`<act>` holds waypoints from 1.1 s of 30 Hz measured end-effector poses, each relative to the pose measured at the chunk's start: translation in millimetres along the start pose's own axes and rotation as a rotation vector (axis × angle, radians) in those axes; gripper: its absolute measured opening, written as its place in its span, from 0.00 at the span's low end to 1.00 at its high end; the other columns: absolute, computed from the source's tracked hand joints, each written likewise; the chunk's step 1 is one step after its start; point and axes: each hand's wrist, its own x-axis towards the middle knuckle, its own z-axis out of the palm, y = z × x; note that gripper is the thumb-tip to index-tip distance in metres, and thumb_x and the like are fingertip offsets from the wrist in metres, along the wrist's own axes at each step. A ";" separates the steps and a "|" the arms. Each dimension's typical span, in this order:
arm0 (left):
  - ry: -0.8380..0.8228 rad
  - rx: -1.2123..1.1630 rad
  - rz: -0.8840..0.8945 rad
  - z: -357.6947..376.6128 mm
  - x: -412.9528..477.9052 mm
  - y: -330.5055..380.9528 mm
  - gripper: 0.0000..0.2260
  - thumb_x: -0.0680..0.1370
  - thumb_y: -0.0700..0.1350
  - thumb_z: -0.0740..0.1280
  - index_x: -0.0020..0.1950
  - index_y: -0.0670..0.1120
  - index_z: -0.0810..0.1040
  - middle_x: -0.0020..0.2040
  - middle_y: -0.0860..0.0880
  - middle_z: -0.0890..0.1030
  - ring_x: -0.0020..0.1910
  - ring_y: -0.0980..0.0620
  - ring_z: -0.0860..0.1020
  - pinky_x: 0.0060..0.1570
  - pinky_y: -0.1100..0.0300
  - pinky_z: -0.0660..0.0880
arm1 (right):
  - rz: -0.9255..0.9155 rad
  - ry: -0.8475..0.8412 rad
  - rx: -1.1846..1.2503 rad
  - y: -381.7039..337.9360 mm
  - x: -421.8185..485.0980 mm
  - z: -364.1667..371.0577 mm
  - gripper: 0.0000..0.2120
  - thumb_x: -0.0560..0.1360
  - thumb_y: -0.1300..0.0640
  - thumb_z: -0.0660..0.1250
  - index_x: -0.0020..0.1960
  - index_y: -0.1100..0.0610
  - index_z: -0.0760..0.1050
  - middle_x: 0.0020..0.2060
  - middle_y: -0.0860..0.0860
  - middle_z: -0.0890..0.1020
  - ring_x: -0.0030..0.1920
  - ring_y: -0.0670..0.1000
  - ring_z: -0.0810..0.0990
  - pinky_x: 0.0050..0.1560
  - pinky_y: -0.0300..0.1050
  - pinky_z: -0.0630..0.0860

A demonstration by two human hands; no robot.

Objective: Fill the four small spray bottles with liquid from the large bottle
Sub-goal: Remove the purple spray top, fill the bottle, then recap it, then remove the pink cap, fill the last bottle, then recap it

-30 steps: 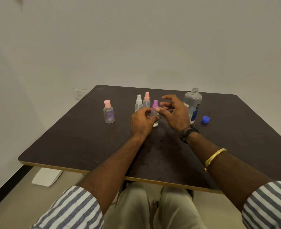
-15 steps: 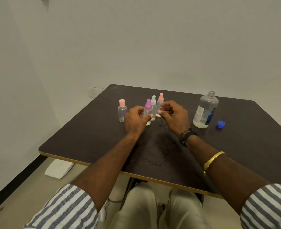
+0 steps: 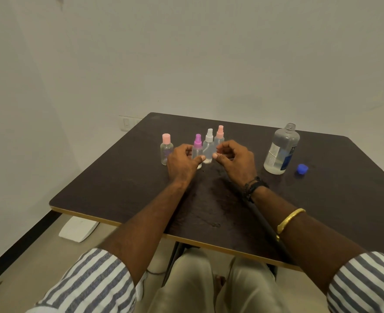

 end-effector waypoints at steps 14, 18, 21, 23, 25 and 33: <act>0.178 -0.081 0.105 -24.9 1.9 11.2 0.23 0.70 0.49 0.80 0.60 0.41 0.81 0.53 0.46 0.85 0.49 0.55 0.82 0.44 0.76 0.75 | -0.127 0.138 0.010 -25.8 3.8 21.7 0.05 0.75 0.55 0.75 0.47 0.56 0.81 0.39 0.49 0.80 0.38 0.43 0.77 0.39 0.32 0.73; 0.261 -0.091 0.154 -42.4 2.3 7.4 0.18 0.71 0.48 0.79 0.56 0.44 0.81 0.48 0.49 0.83 0.45 0.56 0.80 0.43 0.70 0.77 | -0.109 0.097 0.091 -41.5 6.1 40.3 0.05 0.75 0.56 0.74 0.48 0.56 0.82 0.38 0.47 0.82 0.39 0.42 0.79 0.42 0.31 0.76; 0.335 -0.021 0.166 -51.0 3.7 0.1 0.18 0.69 0.48 0.80 0.54 0.48 0.79 0.50 0.50 0.78 0.47 0.51 0.77 0.46 0.61 0.75 | -0.095 0.037 0.088 -51.8 5.8 54.0 0.07 0.76 0.57 0.73 0.53 0.56 0.82 0.43 0.48 0.83 0.41 0.41 0.80 0.44 0.30 0.78; 0.371 0.039 0.135 -53.5 5.4 -5.1 0.20 0.67 0.47 0.80 0.54 0.46 0.76 0.52 0.48 0.77 0.50 0.51 0.74 0.48 0.59 0.73 | -0.078 -0.044 0.061 -55.6 5.6 62.3 0.12 0.76 0.57 0.72 0.60 0.56 0.81 0.48 0.51 0.85 0.45 0.42 0.80 0.48 0.32 0.79; 0.361 0.071 0.077 -55.0 6.4 -8.3 0.24 0.67 0.46 0.80 0.57 0.44 0.75 0.56 0.46 0.76 0.53 0.52 0.72 0.53 0.56 0.73 | -0.047 -0.140 0.045 -57.7 5.0 69.2 0.18 0.77 0.57 0.71 0.66 0.56 0.78 0.56 0.53 0.84 0.49 0.43 0.80 0.50 0.31 0.76; 0.045 0.069 -0.127 -55.1 9.3 -16.1 0.37 0.75 0.48 0.75 0.78 0.41 0.61 0.72 0.41 0.73 0.71 0.42 0.72 0.67 0.52 0.69 | 0.006 -0.311 0.005 -58.2 0.6 82.2 0.24 0.80 0.62 0.63 0.76 0.57 0.68 0.69 0.56 0.77 0.67 0.53 0.77 0.62 0.36 0.70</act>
